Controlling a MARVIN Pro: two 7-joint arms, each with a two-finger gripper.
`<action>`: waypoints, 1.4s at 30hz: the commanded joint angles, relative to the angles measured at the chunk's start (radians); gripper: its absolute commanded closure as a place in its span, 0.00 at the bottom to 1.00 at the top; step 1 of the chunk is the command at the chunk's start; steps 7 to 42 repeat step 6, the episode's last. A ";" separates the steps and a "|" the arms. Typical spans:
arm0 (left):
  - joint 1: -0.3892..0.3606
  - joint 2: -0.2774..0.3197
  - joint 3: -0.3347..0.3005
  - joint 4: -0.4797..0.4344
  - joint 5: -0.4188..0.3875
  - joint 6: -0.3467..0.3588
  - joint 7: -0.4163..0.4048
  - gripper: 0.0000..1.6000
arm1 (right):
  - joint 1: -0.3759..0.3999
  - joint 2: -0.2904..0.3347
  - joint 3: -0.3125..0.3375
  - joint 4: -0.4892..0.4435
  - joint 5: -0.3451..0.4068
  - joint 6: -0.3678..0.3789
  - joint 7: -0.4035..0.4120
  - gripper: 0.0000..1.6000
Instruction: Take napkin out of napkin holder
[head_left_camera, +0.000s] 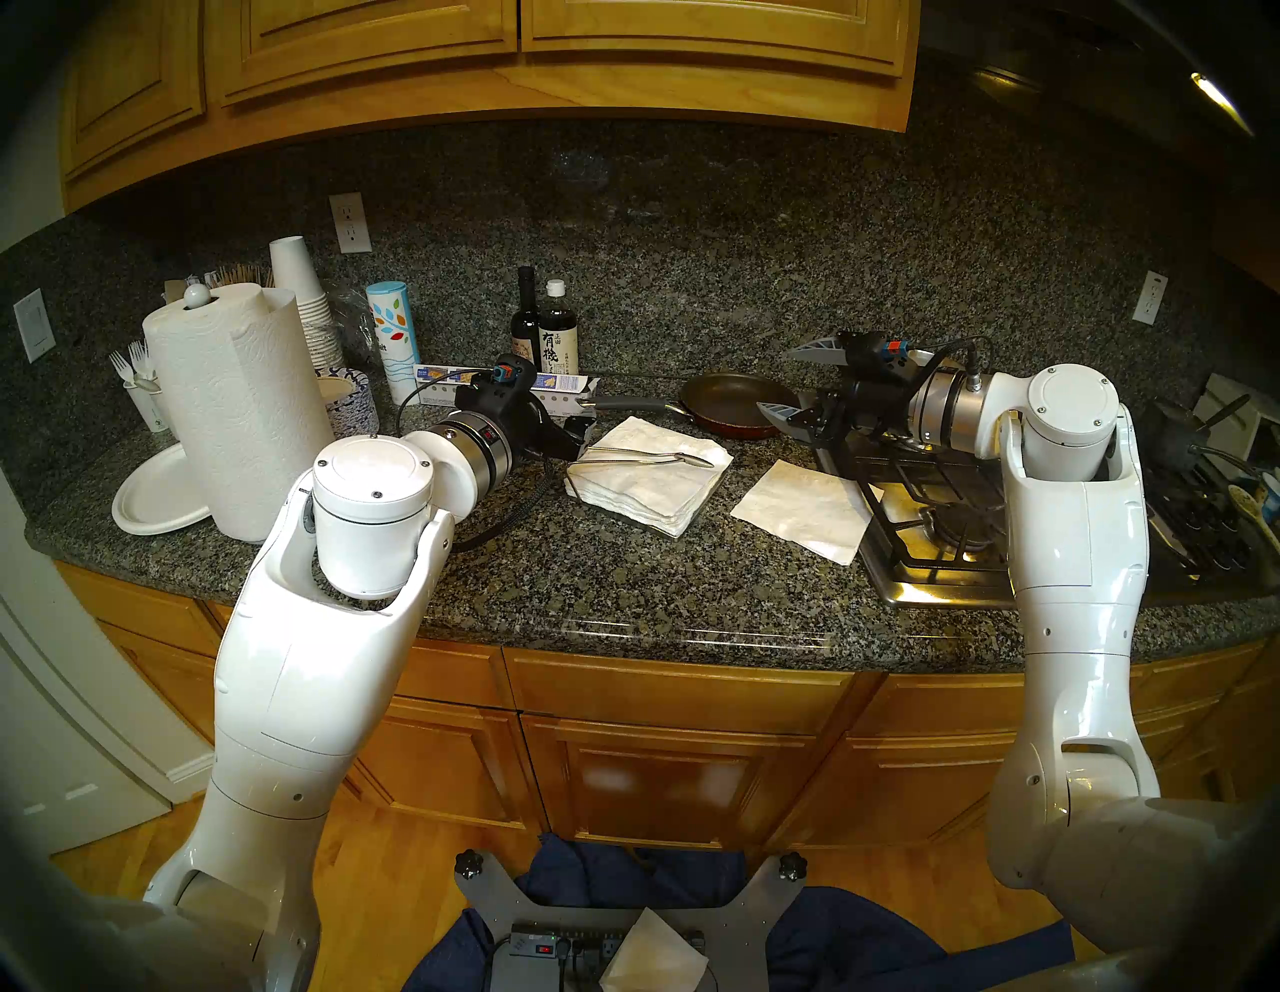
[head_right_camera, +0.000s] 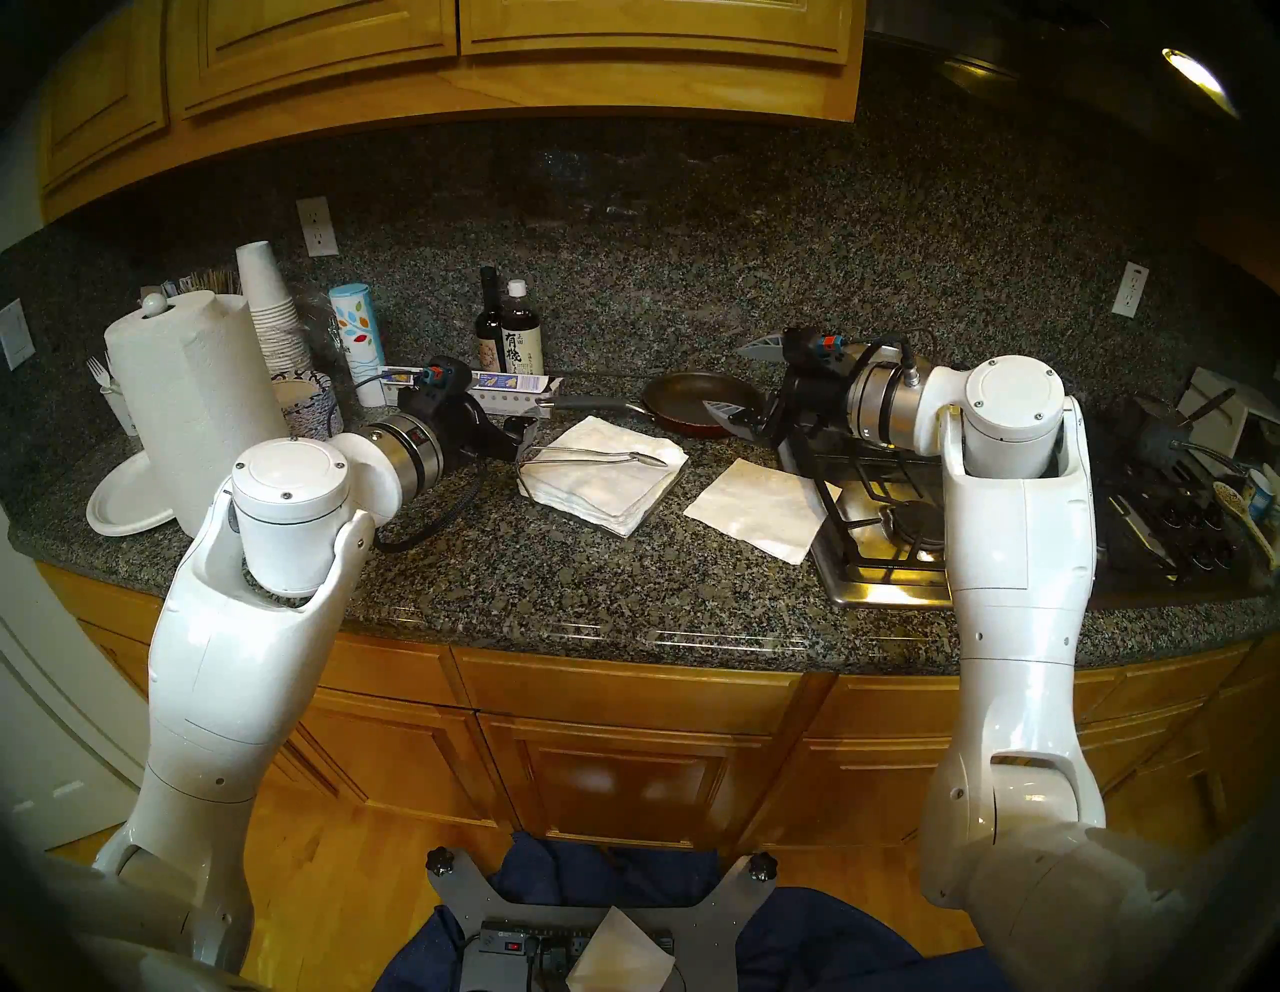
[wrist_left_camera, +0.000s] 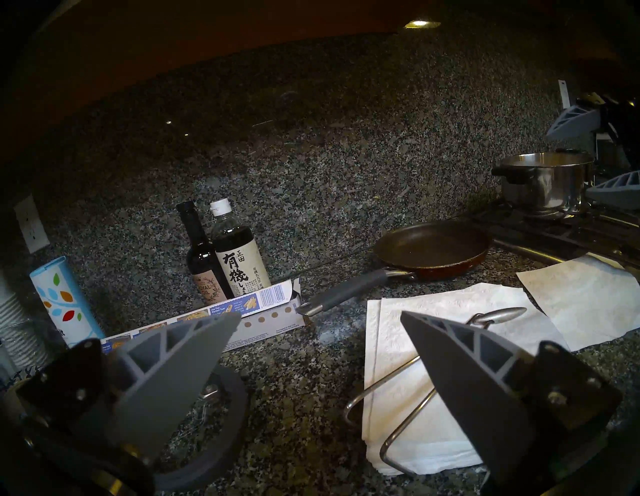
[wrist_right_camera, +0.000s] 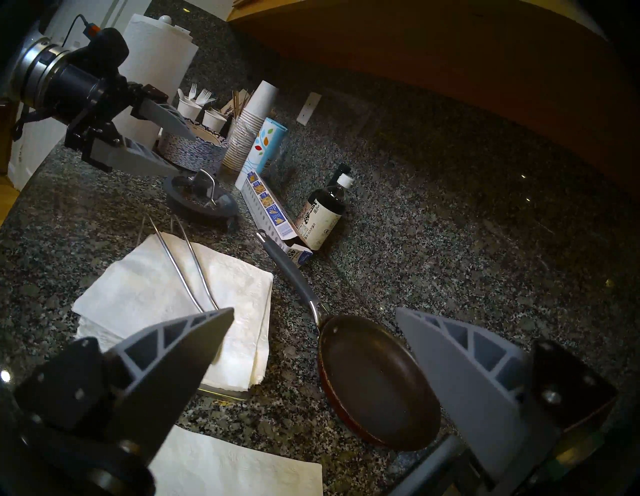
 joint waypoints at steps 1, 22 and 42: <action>-0.028 0.000 -0.007 -0.032 0.001 -0.021 0.001 0.00 | 0.026 0.000 0.010 -0.027 0.002 0.000 -0.012 0.00; -0.028 0.001 -0.006 -0.032 0.000 -0.022 0.003 0.00 | 0.026 0.000 0.010 -0.027 0.002 -0.001 -0.011 0.00; -0.028 0.001 -0.006 -0.032 0.000 -0.022 0.003 0.00 | 0.026 0.000 0.010 -0.027 0.002 -0.001 -0.011 0.00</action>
